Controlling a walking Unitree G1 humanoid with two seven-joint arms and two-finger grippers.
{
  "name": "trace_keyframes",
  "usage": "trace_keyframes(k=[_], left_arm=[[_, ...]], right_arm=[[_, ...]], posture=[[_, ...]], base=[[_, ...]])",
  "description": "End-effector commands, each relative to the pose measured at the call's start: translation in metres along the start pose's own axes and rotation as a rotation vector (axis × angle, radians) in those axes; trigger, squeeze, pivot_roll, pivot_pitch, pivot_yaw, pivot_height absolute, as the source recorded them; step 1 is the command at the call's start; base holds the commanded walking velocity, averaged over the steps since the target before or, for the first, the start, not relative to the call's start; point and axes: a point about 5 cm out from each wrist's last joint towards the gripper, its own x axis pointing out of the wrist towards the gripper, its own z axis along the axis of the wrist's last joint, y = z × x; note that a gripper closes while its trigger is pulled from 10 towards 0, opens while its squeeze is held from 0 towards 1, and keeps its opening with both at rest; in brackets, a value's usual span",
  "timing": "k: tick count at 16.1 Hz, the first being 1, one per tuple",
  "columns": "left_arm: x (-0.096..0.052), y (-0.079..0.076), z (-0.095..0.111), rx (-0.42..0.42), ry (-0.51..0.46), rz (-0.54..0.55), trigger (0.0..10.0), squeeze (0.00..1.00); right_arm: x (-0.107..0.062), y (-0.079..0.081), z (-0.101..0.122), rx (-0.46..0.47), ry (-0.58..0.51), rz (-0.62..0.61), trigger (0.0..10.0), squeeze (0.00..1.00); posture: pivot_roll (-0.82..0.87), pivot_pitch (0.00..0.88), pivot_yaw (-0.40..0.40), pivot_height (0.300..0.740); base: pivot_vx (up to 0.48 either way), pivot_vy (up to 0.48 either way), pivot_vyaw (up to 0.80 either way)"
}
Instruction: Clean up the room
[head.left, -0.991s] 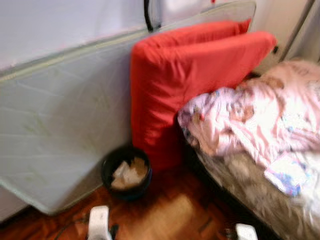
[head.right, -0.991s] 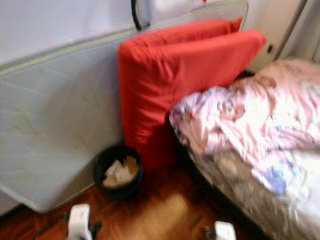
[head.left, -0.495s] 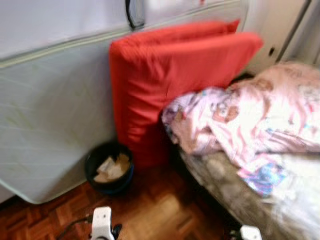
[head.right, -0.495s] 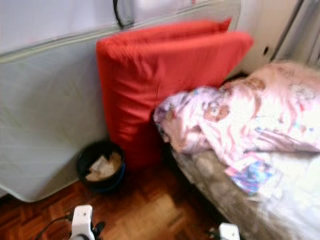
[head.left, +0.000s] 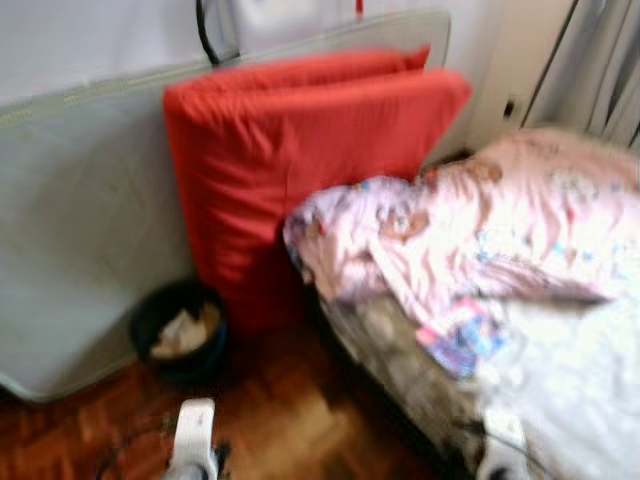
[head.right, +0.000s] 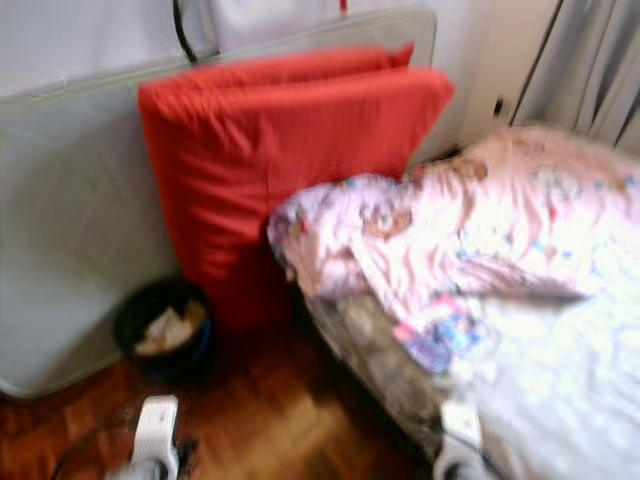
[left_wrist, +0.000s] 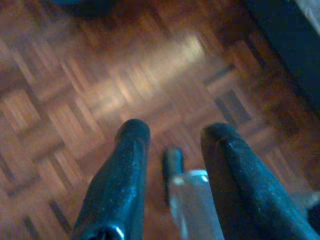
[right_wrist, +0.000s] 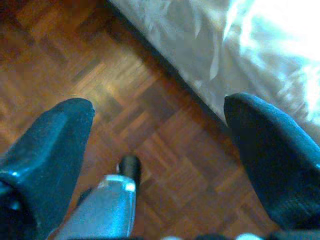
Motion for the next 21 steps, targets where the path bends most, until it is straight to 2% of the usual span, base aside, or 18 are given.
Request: trace_keyframes(k=[1, 21], left_arm=[[-0.0014, 0.0054, -0.0060, -0.012, 0.028, 0.015, 10.0, 0.00], [-0.0012, 0.0054, -0.0042, -0.041, 0.012, 0.020, 10.0, 0.00]], right_arm=[[0.0002, 0.0046, -0.0060, 0.019, 0.023, 0.014, 10.0, 0.00], [0.0003, 0.0048, -0.0053, 0.022, 0.024, 0.020, 10.0, 0.00]], posture=[[-0.03, 0.000, -0.005, 0.740], [-0.04, 0.000, -0.003, 0.740]], base=[[0.000, 0.000, 0.00], [0.000, 0.000, 0.00]])
